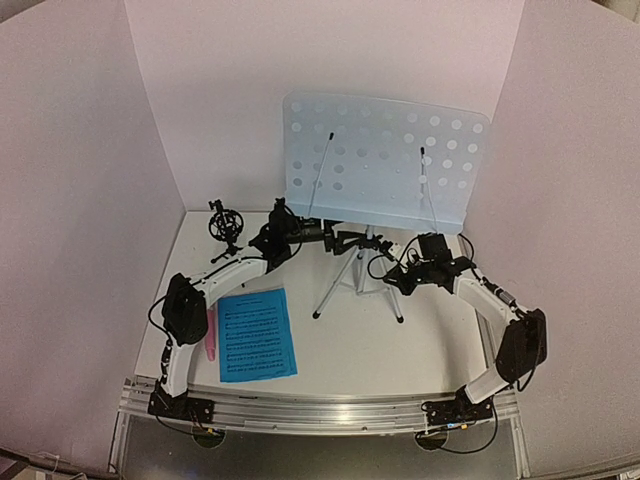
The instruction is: Set up the instrument practice props
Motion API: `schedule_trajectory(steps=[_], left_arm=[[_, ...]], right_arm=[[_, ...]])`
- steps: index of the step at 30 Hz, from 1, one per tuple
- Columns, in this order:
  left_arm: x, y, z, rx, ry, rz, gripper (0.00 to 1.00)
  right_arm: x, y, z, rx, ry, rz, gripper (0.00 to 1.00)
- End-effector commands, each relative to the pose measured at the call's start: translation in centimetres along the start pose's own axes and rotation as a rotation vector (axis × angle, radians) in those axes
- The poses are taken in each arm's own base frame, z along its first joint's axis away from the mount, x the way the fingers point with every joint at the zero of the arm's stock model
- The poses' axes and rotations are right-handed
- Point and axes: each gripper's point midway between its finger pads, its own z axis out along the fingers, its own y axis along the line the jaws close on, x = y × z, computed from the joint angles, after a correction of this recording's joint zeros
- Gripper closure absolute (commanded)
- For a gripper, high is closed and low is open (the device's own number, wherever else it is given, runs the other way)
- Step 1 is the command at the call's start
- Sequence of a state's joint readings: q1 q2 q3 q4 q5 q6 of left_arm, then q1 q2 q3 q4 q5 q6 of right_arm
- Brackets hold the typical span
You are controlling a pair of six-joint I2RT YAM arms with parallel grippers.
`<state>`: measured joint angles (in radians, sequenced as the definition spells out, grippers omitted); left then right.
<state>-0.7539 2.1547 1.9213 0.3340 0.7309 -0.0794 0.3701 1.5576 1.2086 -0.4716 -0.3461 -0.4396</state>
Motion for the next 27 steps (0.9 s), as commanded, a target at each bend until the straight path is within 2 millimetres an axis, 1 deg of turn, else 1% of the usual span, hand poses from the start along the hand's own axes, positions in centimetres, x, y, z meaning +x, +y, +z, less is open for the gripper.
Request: schedule_trajectory(steps=[1, 4, 8, 10, 14, 21, 24, 25, 27], left_arm=[[-2.3, 0.9, 1.3, -0.063, -0.100, 0.015, 0.19], [-2.5, 1.2, 1.8, -0.067, -0.147, 0.013, 0.26], [-1.6, 0.8, 2.8, -0.031, -0.169, -0.011, 0.27], [-1.1, 0.0, 3.2, 0.011, -0.183, -0.029, 0.28], [-0.3, -0.9, 4.1, 0.048, -0.186, -0.062, 0.32], [1.4, -2.9, 5.3, 0.114, -0.158, -0.131, 0.38], [2.1, -3.1, 5.4, 0.112, -0.149, -0.155, 0.44], [2.1, -3.0, 5.5, 0.106, -0.151, -0.157, 0.45], [1.6, -2.7, 5.6, 0.088, -0.165, -0.151, 0.52]], right_arm=[[4.9, 1.9, 1.6, -0.033, 0.174, 0.104, 1.00], [4.7, 2.3, 1.8, -0.053, 0.160, 0.114, 1.00], [4.3, 2.3, 2.2, -0.055, 0.135, 0.126, 1.00], [4.0, 2.3, 2.3, -0.059, 0.122, 0.132, 1.00], [3.8, 2.3, 2.5, -0.064, 0.112, 0.136, 1.00], [3.7, 2.6, 2.6, -0.082, 0.099, 0.142, 1.00], [3.4, 2.5, 2.7, -0.080, 0.089, 0.143, 1.00], [3.3, 2.5, 2.8, -0.080, 0.085, 0.143, 1.00], [3.2, 2.6, 2.9, -0.081, 0.081, 0.142, 1.00]])
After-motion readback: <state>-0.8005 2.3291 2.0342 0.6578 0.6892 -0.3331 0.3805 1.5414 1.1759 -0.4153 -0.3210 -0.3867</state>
